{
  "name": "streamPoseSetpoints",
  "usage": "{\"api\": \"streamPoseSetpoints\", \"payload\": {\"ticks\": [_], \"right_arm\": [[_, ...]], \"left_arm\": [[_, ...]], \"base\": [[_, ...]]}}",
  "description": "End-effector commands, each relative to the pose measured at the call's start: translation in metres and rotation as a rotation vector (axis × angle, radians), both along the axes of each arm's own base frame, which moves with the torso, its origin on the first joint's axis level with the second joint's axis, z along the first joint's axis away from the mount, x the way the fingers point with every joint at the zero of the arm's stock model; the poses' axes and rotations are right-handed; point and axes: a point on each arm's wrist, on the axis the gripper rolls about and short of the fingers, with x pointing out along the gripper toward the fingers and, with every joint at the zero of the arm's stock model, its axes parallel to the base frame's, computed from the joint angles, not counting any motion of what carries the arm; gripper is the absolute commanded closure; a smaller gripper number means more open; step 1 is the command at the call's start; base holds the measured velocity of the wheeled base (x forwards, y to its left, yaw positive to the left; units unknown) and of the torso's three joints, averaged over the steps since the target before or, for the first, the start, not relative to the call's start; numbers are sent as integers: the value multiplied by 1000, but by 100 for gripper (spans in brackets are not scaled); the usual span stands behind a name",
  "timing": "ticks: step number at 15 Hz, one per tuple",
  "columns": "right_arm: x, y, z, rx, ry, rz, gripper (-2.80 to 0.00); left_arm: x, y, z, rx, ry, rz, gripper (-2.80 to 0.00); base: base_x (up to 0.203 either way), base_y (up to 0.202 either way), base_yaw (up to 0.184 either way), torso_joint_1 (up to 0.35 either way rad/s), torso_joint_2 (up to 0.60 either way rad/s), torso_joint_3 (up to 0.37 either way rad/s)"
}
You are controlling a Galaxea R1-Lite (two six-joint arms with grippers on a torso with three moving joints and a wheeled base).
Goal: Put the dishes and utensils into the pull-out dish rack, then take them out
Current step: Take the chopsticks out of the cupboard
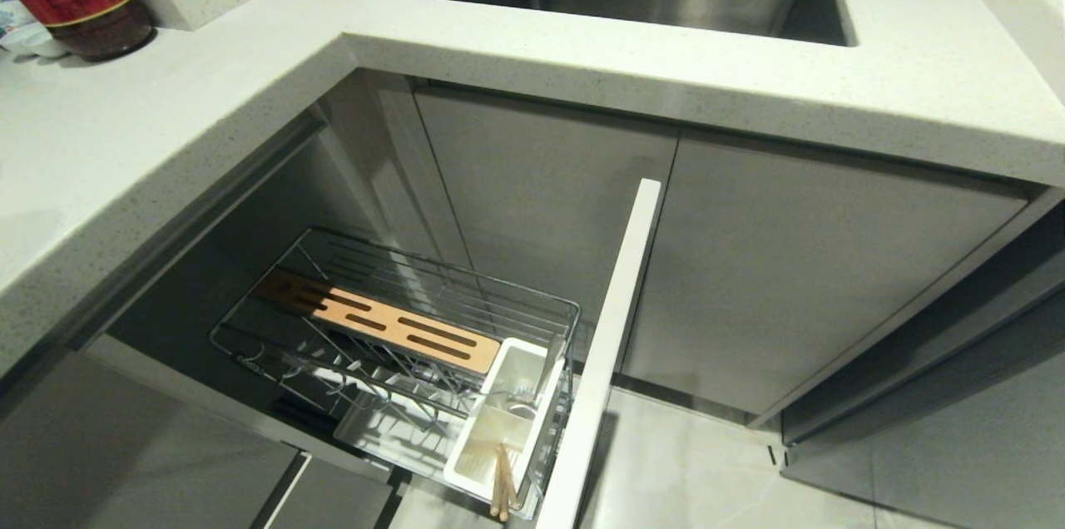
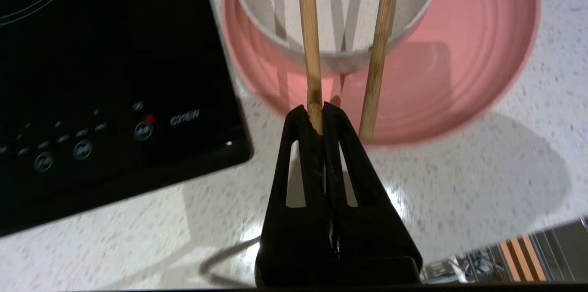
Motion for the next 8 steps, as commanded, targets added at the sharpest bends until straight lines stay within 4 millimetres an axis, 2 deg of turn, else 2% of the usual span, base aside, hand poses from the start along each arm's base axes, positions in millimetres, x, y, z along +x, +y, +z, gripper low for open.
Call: {"api": "streamPoseSetpoints", "payload": {"ticks": [1,8], "right_arm": [[2,0,-8,0,28,1,0],[2,0,-7,0,26,0,0]], "left_arm": [[18,12,-7,-22,33,-3,0],[30,20,-8,-44,24,-37,0]], "base": [[0,0,0,0,0,0],[0,0,0,0,0,0]]}}
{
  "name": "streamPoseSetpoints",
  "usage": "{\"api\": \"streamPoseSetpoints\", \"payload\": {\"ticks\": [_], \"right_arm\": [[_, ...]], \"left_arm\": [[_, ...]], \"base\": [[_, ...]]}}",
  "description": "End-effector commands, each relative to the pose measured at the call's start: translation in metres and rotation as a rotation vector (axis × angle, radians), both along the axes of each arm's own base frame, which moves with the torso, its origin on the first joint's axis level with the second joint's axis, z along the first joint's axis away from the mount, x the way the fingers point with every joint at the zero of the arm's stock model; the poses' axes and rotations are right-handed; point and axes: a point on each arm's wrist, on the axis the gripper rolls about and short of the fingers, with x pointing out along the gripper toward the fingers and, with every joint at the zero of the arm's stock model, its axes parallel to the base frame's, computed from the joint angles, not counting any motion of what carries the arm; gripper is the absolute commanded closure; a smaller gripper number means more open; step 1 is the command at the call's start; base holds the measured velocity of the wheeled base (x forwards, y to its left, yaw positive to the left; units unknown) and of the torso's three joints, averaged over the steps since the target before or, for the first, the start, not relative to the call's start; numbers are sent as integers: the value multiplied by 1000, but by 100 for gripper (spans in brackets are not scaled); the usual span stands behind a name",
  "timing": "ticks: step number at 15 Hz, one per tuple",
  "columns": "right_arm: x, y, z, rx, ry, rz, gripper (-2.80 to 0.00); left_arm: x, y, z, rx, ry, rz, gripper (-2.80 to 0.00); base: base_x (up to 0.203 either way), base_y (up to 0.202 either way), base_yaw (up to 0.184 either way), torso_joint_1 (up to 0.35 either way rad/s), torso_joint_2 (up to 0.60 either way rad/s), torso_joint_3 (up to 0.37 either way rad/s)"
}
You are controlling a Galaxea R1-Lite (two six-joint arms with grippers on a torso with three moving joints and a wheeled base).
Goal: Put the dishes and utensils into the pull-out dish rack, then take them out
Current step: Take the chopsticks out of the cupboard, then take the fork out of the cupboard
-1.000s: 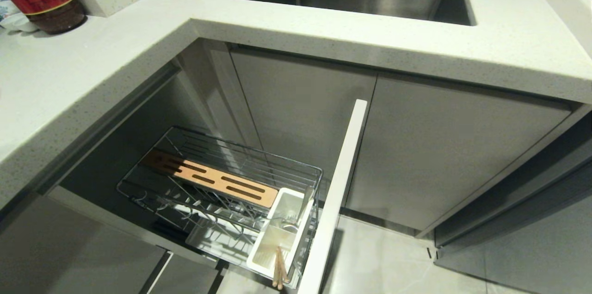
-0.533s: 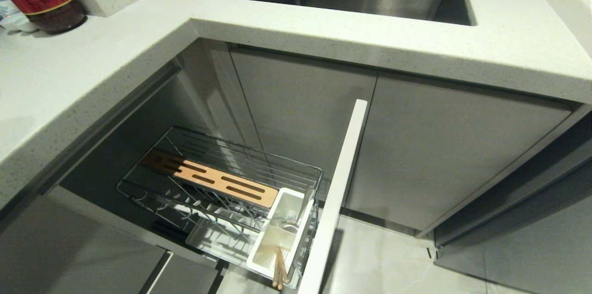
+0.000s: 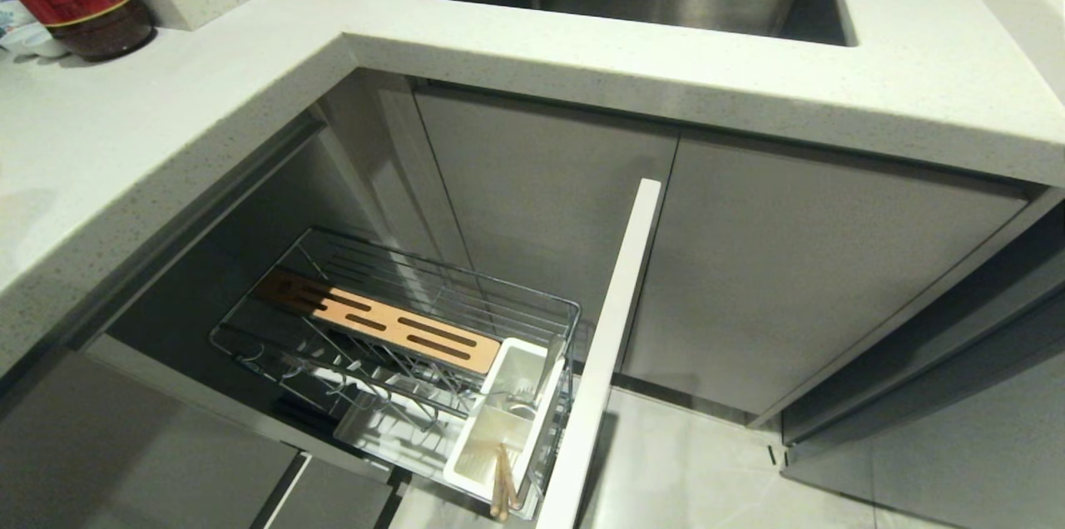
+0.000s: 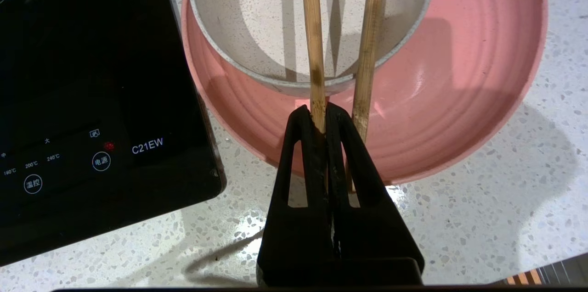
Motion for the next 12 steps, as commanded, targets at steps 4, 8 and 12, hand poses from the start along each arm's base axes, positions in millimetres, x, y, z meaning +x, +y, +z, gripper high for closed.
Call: {"api": "streamPoseSetpoints", "payload": {"ticks": [4,8,12], "right_arm": [[2,0,-7,0,26,0,0],[2,0,-7,0,26,1,0],[2,0,-7,0,27,0,0]], "left_arm": [[6,5,-5,-18,18,9,0],[6,7,-6,-18,18,23,0],[5,7,-6,-16,14,32,-280]], "base": [[0,0,0,0,0,0],[0,0,0,0,0,0],[0,0,0,0,0,0]]}}
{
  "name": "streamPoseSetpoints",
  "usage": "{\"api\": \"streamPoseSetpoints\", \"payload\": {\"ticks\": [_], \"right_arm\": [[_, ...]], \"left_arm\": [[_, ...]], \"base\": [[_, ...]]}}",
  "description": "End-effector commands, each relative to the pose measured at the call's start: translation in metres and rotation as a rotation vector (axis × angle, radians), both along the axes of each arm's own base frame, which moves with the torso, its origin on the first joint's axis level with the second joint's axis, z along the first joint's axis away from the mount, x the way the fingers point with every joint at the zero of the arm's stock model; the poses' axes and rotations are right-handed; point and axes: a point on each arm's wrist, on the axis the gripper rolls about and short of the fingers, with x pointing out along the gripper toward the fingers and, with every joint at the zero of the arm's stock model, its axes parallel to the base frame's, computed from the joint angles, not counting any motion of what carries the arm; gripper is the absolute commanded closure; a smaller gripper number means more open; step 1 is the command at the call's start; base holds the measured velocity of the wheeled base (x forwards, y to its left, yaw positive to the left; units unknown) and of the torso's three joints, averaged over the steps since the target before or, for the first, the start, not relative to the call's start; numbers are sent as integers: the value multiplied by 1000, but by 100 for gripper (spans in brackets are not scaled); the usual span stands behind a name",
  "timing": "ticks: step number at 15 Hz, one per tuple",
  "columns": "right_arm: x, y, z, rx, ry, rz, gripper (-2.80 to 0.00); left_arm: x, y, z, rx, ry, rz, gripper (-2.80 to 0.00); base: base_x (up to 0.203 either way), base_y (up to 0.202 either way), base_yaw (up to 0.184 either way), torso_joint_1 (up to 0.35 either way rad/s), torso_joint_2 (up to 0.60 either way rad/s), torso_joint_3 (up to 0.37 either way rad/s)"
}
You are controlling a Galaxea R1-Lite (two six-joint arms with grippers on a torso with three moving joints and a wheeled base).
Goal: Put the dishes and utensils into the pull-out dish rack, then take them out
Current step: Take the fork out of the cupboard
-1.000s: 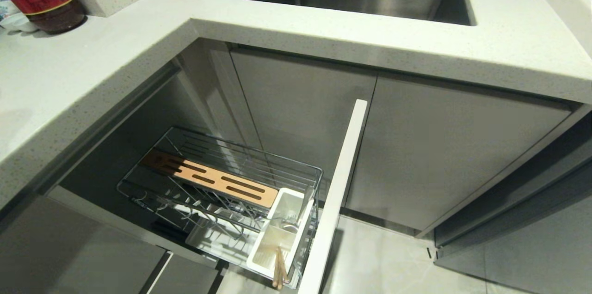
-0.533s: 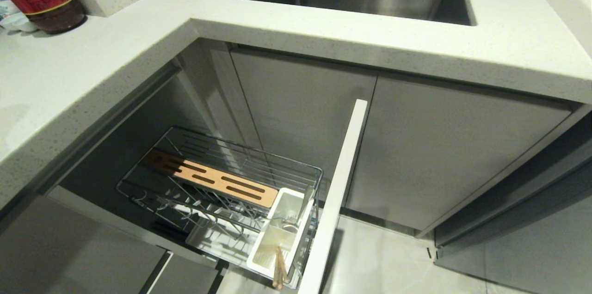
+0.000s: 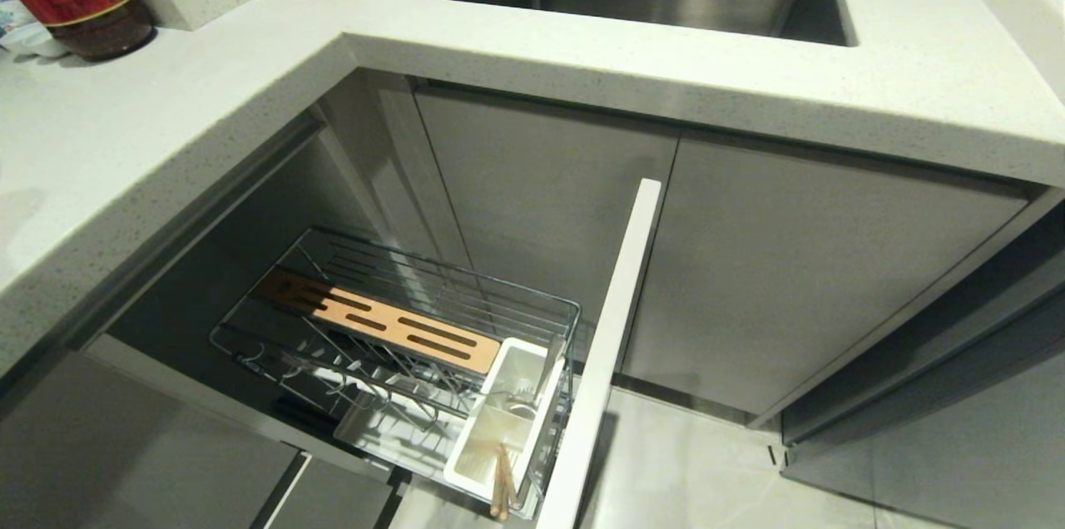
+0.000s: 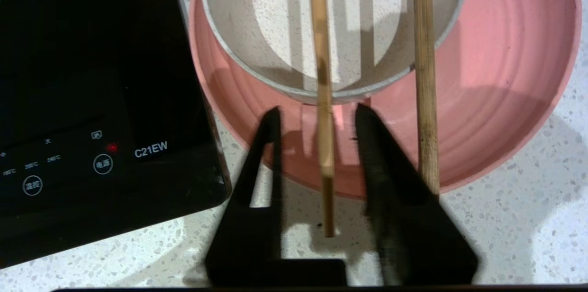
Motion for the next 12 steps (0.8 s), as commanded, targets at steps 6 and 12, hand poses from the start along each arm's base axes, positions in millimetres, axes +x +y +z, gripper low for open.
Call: {"api": "streamPoseSetpoints", "payload": {"ticks": [6,12], "right_arm": [[2,0,-8,0,28,0,0],[2,0,-7,0,27,0,0]], "left_arm": [[-3,-1,3,14,-21,15,-280],[-29,-19,32,127,-179,17,-280]], "base": [[0,0,0,0,0,0],[0,0,0,0,0,0]]}}
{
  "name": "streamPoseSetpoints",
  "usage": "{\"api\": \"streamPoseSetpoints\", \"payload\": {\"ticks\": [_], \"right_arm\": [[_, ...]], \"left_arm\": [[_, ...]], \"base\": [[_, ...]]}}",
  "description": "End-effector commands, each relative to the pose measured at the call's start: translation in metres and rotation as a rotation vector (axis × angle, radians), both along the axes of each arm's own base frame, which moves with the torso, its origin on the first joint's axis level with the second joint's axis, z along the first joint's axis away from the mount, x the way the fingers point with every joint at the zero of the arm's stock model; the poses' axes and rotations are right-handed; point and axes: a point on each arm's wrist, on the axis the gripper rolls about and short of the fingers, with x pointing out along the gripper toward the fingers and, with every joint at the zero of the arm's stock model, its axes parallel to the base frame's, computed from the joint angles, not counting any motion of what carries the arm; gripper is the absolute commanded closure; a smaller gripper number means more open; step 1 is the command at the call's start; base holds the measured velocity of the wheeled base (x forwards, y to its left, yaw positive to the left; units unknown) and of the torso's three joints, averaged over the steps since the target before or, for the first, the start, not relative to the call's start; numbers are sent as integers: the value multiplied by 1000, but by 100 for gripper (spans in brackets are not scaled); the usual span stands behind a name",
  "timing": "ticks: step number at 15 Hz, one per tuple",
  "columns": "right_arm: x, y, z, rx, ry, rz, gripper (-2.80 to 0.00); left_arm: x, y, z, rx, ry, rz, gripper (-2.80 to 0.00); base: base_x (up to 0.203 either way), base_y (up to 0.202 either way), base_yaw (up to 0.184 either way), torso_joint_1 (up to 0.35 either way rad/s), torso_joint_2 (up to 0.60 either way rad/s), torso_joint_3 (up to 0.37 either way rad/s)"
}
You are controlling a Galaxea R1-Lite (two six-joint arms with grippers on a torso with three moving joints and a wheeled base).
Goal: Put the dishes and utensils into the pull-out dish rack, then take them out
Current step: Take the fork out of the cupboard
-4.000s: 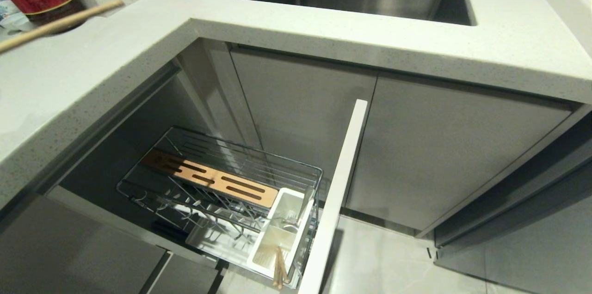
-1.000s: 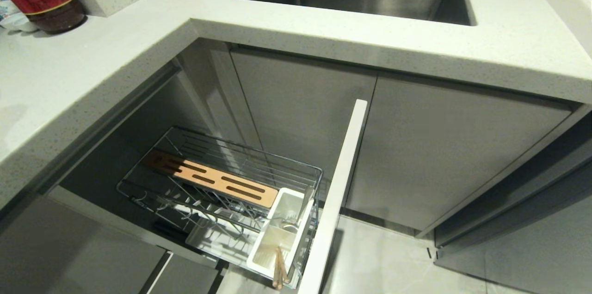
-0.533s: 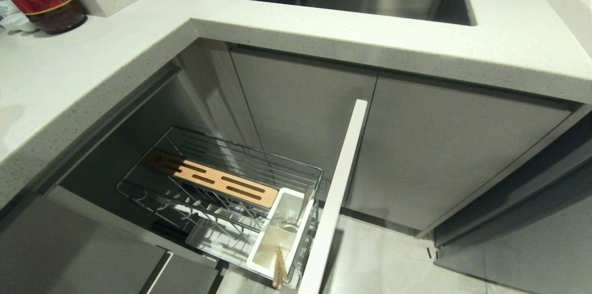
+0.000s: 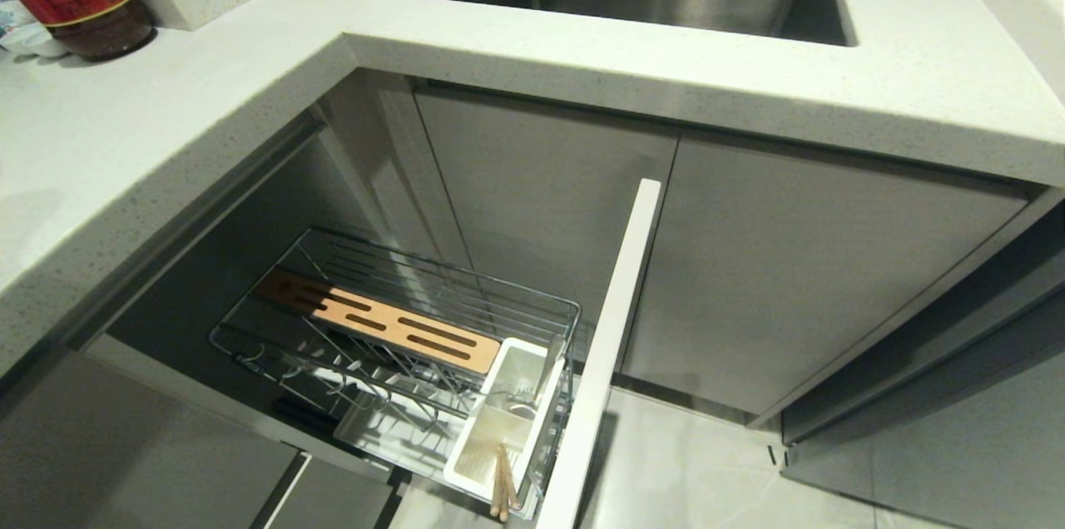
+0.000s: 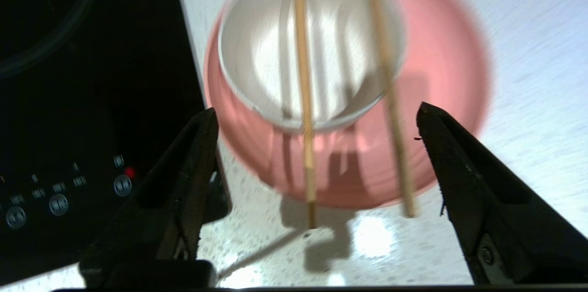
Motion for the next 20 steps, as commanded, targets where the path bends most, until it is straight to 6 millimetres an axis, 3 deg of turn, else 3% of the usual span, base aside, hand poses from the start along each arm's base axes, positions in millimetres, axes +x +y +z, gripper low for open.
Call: {"api": "streamPoseSetpoints", "payload": {"ticks": [1,6,10,14,17,20], "right_arm": [[2,0,-7,0,26,0,0],[2,0,-7,0,26,0,0],[2,0,-7,0,26,1,0],[2,0,-7,0,26,0,0],[2,0,-7,0,26,1,0],[2,0,-7,0,27,0,0]], "left_arm": [[-18,-13,15,69,-96,2,0],[-35,-28,53,233,-329,-94,0],[-30,-37,68,219,-477,-400,0],[21,-49,61,-29,-487,-668,0],[63,-73,42,-121,-345,-826,0],[84,-100,21,-172,-160,-946,0]], "base": [[0,0,0,0,0,0],[0,0,0,0,0,0],[0,0,0,0,0,0],[0,0,0,0,0,0],[0,0,0,0,0,0],[0,0,0,0,0,0]]}}
